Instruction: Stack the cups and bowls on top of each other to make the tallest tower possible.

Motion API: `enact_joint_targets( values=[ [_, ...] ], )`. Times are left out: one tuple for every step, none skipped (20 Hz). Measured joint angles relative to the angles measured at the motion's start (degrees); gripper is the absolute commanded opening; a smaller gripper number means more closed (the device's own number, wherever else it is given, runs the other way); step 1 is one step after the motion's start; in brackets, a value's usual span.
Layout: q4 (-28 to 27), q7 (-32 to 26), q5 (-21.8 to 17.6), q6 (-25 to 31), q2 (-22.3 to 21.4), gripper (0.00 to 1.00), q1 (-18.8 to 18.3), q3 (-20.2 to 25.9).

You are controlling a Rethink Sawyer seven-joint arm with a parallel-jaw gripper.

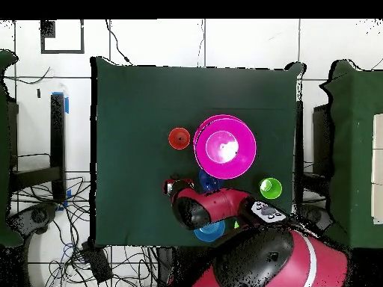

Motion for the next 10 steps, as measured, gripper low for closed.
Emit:
enact_joint_targets(
  values=[
    [0.07, 0.00, 0.26, -0.30, 0.02, 0.00, 0.00, -0.04],
    [0.12, 0.00, 0.69, -0.68, 0.08, 0.00, 0.02, -0.17],
    [0.18, 0.00, 1.11, -1.05, 0.19, 0.00, 0.04, -0.31],
    [0.24, 0.00, 1.28, -1.27, 0.24, 0.00, 0.05, -0.38],
    [0.30, 0.00, 1.45, -1.49, 0.29, 0.00, 0.06, -0.45],
    [0.36, 0.00, 1.62, -1.71, 0.35, 0.00, 0.07, -0.53],
    [0.43, 0.00, 1.75, -1.96, 0.39, 0.00, 0.08, -0.60],
    [0.52, 0.00, 1.96, -2.32, 0.47, 0.00, 0.09, -0.71],
    [0.59, 0.00, 2.09, -2.52, 0.51, 0.00, 0.09, -0.77],
    [0.64, 0.00, 2.22, -2.66, 0.55, 0.00, 0.09, -0.82]
  ],
)
